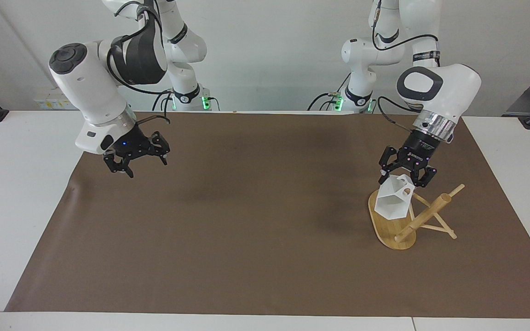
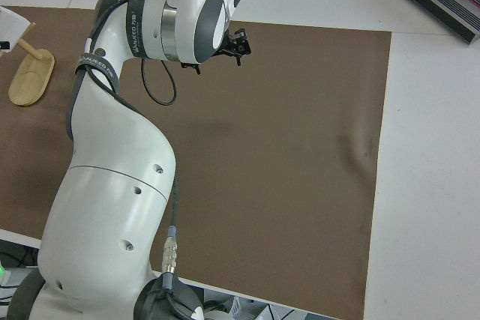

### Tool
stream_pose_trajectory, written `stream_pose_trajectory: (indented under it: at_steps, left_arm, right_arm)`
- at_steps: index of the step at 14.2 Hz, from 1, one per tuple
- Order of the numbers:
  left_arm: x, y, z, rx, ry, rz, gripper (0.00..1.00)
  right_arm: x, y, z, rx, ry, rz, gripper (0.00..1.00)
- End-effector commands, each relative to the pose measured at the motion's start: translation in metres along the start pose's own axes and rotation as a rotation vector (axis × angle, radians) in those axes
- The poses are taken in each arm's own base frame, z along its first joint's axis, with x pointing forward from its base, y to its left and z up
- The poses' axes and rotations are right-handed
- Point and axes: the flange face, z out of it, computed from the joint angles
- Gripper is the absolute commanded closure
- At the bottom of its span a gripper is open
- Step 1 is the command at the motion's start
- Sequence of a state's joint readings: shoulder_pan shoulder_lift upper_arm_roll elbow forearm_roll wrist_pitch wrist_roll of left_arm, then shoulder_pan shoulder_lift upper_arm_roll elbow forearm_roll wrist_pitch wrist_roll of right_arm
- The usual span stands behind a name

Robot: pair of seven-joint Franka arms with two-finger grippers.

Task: Hang cup on rack
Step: 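Hang the cup on the mug tree peg with the left gripper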

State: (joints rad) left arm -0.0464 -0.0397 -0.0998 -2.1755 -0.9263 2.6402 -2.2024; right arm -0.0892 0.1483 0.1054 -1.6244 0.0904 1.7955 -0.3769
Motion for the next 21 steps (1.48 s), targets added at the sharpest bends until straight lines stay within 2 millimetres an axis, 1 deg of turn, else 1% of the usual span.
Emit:
stream_pose_trajectory:
  at_steps: [1,5,6,7,9,12,16,18,21]
  left_arm:
    - [0.007,0.000,-0.002,-0.018,-0.002,-0.027,1.00]
    - [0.008,0.002,-0.002,-0.027,-0.005,-0.059,1.00]
    - [0.008,0.004,-0.002,-0.039,-0.012,-0.070,1.00]
    - [0.008,0.005,-0.002,-0.047,-0.016,-0.084,1.00]
    - [0.009,0.007,0.001,-0.051,-0.015,-0.101,1.00]
    - [0.010,0.007,0.002,-0.051,-0.012,-0.116,1.00]
    - [0.010,0.010,0.002,-0.056,-0.016,-0.159,1.00]
    - [0.010,0.015,0.002,-0.093,-0.039,-0.173,1.00]
    - [0.013,0.016,0.003,-0.097,-0.038,-0.206,1.00]
  right_arm:
    - [-0.013,0.010,-0.016,-0.016,-0.022,0.012,0.00]
    - [-0.030,0.026,-0.034,-0.016,-0.038,0.062,0.00]
    - [-0.034,0.029,-0.034,-0.009,-0.049,0.096,0.00]
    - [-0.036,0.028,-0.040,-0.015,-0.047,0.152,0.00]
    - [-0.037,0.026,-0.043,-0.022,-0.054,0.218,0.00]
    - [-0.037,0.028,-0.048,-0.059,-0.063,0.226,0.00]
    - [-0.043,0.036,-0.051,-0.066,-0.066,0.406,0.00]
    - [-0.044,0.042,-0.059,-0.110,-0.061,0.407,0.00]
    - [-0.049,0.047,-0.063,-0.121,-0.061,0.414,0.00]
